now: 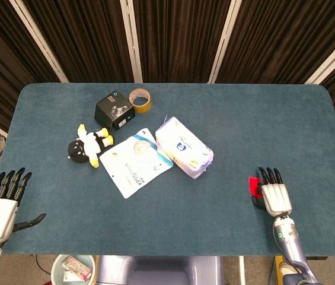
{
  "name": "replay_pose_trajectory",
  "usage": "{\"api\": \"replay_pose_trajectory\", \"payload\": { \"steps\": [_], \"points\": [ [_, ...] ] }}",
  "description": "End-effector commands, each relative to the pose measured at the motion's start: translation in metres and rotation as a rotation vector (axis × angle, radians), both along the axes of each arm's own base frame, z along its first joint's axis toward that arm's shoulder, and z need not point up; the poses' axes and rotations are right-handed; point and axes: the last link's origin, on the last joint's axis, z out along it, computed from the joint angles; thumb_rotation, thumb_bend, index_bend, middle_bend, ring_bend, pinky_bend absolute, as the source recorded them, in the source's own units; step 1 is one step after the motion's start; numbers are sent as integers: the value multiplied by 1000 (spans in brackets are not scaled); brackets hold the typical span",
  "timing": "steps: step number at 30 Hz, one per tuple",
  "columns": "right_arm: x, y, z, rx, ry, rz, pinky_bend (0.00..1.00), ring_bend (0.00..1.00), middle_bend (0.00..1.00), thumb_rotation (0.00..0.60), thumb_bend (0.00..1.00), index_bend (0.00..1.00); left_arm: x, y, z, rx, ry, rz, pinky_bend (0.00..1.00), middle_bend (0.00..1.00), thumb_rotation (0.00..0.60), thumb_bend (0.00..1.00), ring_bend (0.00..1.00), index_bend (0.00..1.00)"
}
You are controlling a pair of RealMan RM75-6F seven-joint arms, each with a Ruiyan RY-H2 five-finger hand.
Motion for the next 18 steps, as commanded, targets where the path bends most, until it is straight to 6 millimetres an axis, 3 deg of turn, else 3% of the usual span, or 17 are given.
{"api": "replay_pose_trajectory", "payload": {
  "steps": [1,18],
  "points": [
    [0,-1,0,1,4,0,0,0,60,600,352,561,0,0,0,2,1,1,0,0,399,3,0,0],
    [1,-2,-6,13,38,8,0,0,72,600,549,590,-1,1,0,-4,6,5,0,0,400,17,0,0]
  ]
}}
